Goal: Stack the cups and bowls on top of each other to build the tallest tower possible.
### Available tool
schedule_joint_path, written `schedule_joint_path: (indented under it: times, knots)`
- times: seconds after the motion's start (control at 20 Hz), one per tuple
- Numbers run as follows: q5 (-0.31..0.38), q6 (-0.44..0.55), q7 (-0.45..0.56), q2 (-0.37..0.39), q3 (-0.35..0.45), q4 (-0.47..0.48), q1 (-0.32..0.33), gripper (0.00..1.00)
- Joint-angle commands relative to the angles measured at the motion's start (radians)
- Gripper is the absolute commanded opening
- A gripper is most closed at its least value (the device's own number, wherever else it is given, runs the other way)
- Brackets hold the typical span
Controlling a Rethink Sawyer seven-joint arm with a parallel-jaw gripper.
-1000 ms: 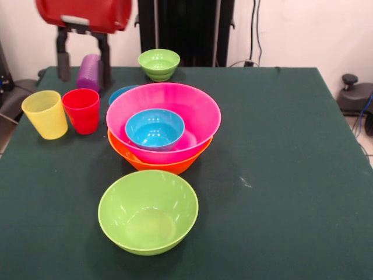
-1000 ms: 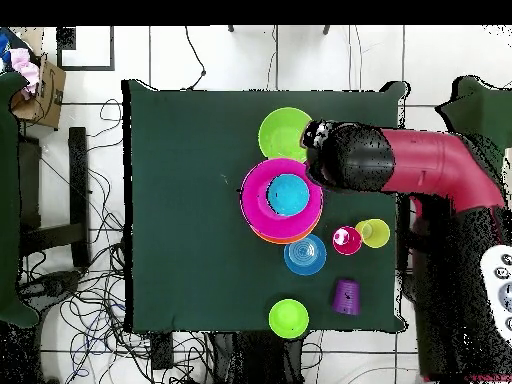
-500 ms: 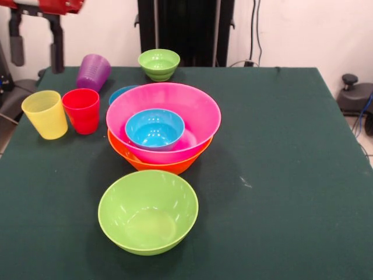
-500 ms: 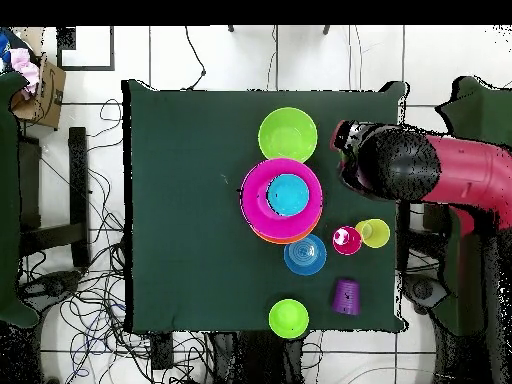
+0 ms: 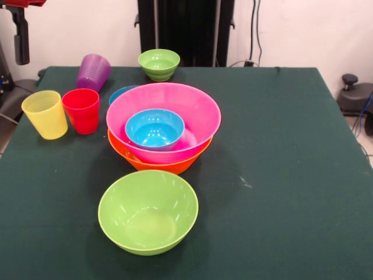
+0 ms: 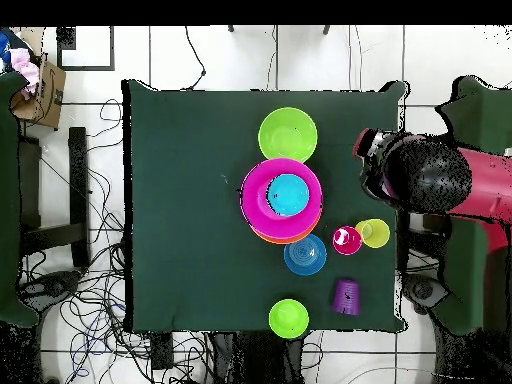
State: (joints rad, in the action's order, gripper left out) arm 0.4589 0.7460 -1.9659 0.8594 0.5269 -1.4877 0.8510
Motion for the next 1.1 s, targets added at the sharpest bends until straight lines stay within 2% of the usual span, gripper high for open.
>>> schedule_joint_path:
  times: [0.05, 0.4, 0.75, 1.1]
  knots:
    - [0.092, 0.023, 0.247, -0.048, 0.042, -0.117, -0.021, 1.0]
    - [0.107, -0.041, 0.237, -0.079, 0.054, -0.196, 0.004, 1.0]
    - [0.126, -0.064, 0.215, -0.111, 0.058, -0.213, 0.003, 1.0]
    - [0.177, -0.071, 0.199, -0.135, 0.049, -0.217, -0.006, 1.0]
